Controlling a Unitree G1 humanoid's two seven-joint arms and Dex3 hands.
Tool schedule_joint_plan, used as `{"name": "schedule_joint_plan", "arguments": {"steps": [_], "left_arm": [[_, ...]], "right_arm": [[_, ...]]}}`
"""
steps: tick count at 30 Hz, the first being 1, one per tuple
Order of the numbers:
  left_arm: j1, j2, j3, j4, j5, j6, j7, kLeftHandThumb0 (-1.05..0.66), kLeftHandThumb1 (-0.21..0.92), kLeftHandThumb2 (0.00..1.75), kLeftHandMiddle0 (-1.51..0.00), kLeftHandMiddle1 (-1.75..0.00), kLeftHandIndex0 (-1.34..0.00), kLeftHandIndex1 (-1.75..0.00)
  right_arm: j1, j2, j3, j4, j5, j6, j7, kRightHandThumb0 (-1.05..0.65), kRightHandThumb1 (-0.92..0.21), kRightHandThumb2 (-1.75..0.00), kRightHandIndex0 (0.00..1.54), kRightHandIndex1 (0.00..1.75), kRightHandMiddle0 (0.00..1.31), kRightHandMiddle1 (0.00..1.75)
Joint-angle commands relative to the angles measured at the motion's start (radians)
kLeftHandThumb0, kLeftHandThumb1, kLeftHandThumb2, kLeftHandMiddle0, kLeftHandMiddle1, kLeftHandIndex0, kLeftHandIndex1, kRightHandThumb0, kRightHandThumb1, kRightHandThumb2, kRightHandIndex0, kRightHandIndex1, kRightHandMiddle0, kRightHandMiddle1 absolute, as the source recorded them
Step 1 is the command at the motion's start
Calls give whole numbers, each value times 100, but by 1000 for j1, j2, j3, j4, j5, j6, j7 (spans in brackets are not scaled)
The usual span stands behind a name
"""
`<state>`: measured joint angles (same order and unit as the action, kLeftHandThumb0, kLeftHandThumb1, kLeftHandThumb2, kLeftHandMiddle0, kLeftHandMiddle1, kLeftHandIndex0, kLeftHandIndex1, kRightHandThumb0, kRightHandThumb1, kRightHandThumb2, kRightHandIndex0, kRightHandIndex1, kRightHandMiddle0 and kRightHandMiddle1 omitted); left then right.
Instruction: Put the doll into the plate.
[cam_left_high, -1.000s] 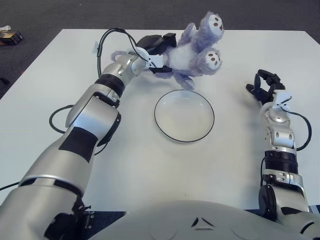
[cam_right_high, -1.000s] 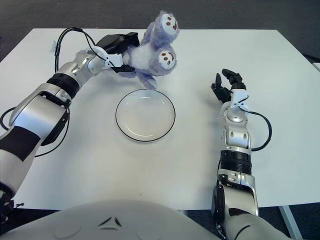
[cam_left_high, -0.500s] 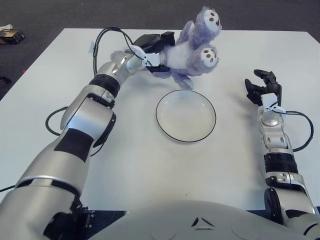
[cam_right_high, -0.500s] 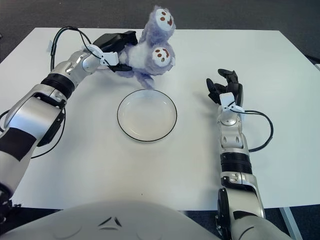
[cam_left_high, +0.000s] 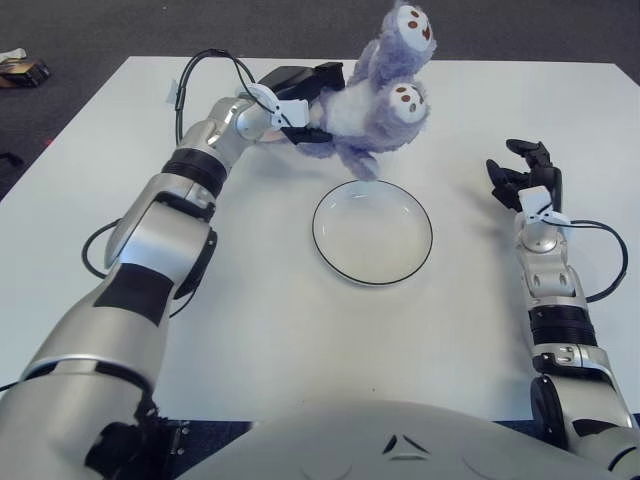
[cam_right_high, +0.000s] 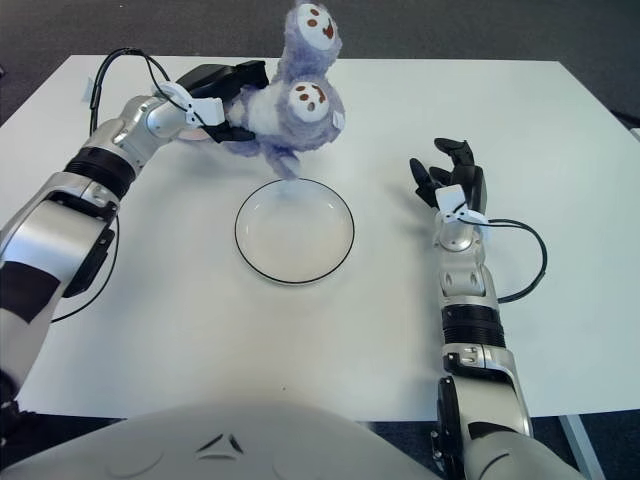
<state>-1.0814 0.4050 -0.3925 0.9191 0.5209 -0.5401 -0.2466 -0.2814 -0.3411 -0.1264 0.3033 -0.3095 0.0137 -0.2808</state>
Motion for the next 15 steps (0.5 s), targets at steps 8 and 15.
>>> {"name": "schedule_joint_plan", "arguments": {"steps": [8,15], "left_arm": [[99,72,28,-237,-58,69,-180,0,48,110,-51,-166,-30,-175],[130,85,38,-331,-80,124,-252,0,49,109,-49,-168,-28,-175]], "right_arm": [[-19,-48,55,86,-80,-41,-27,-66,-92,-53,66,0,32,58],[-28,-53,62,101,-82,-57,-30,-66,-92,-53,66,0,31,57]]}}
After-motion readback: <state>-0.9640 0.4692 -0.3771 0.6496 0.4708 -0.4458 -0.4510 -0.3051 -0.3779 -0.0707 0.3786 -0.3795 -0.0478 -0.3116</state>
